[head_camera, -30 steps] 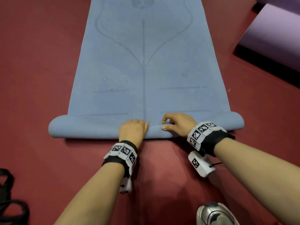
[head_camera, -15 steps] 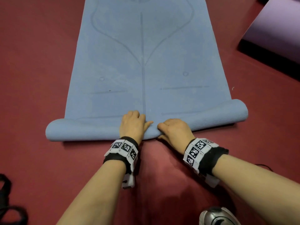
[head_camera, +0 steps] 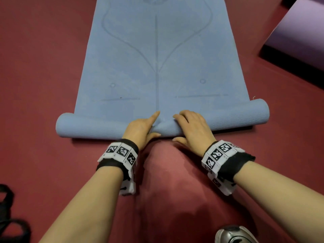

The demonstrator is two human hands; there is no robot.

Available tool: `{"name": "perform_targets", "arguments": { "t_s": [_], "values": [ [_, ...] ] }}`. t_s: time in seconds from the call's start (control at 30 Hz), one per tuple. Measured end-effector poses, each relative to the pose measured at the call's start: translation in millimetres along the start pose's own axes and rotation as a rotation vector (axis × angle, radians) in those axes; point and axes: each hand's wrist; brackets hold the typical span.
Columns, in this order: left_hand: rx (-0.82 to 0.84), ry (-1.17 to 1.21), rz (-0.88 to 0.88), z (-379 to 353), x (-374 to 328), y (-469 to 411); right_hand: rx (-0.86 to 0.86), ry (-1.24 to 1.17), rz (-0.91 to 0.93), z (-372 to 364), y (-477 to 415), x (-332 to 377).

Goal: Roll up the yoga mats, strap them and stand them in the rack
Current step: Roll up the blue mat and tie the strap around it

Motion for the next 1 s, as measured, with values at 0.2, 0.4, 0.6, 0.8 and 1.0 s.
{"name": "perform_targets", "arguments": {
  "t_s": [0.2, 0.4, 0.6, 0.8, 1.0],
  "values": [
    [0.027, 0.06, 0.018, 12, 7, -12, 0.067, 0.002, -0.011, 11, -10, -8],
    [-0.205, -0.258, 0.048, 17, 5, -30, 0.175, -0.119, -0.098, 17, -40, -20],
    [-0.038, -0.322, 0.043, 6, -12, -17, 0.313, -0.172, -0.151, 23, -58, -23],
    [-0.118, -0.173, -0.014, 13, -4, -28, -0.096, 0.07, -0.052, 12, -38, -8],
    [-0.219, -0.242, 0.035, 6, -5, -24, -0.202, 0.123, -0.021, -8, -23, -11]
  ]
}}
Point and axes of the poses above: each hand's wrist, its own y-axis away from the middle knuckle, its own z-axis out of the back of the hand, x = y × z, and after that the axes turned 8 degrees about -z, right-handed
